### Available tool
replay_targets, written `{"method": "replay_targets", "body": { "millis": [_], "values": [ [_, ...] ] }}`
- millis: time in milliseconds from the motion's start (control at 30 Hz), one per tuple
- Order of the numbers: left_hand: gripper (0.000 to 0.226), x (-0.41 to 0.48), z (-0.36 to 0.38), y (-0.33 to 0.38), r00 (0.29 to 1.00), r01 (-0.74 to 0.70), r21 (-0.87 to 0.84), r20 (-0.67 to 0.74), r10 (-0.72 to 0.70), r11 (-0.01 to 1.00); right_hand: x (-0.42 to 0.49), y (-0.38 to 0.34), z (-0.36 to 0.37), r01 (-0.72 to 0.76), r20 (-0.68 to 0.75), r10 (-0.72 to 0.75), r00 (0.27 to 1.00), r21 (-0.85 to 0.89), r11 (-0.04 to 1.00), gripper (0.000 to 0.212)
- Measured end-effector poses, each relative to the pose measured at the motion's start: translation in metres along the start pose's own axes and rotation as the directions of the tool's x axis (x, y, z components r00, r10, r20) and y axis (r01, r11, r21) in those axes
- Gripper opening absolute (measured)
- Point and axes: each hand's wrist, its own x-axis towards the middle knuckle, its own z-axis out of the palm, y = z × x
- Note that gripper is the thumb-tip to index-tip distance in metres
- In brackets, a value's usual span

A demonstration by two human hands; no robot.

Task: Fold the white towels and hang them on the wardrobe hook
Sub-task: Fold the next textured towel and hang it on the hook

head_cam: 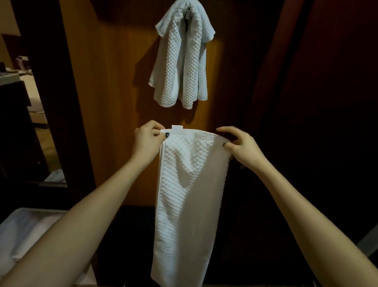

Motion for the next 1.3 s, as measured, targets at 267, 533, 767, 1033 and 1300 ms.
{"method": "replay_targets", "body": {
  "millis": [267, 533, 767, 1033, 1300],
  "values": [
    [0.009, -0.004, 0.005, 0.029, 0.996, 0.04, -0.413, 0.084, -0.006, 0.91, -0.015, -0.038, 0.002, 0.02, 0.187, -0.077, 0.979, 0.289, 0.957, 0.02],
    [0.01, -0.009, -0.002, 0.051, 0.977, 0.128, -0.581, 0.214, -0.001, 0.804, -0.007, -0.065, 0.009, 0.315, 0.035, -0.314, 0.949, -0.035, 0.948, 0.017],
    [0.012, -0.007, -0.012, 0.059, 0.964, 0.169, -0.605, 0.264, -0.004, 0.778, 0.006, -0.075, 0.02, 0.41, 0.019, -0.409, 0.912, 0.002, 0.912, 0.012],
    [0.018, -0.009, -0.021, 0.057, 0.915, 0.299, -0.696, 0.404, 0.011, 0.653, 0.018, -0.081, 0.024, 0.465, -0.078, -0.469, 0.88, -0.064, 0.883, 0.016],
    [0.034, -0.021, -0.015, 0.062, 0.978, 0.103, -0.687, 0.201, 0.053, 0.719, 0.028, -0.086, 0.014, 0.336, -0.029, -0.337, 0.941, -0.048, 0.941, 0.02]
  ]
}}
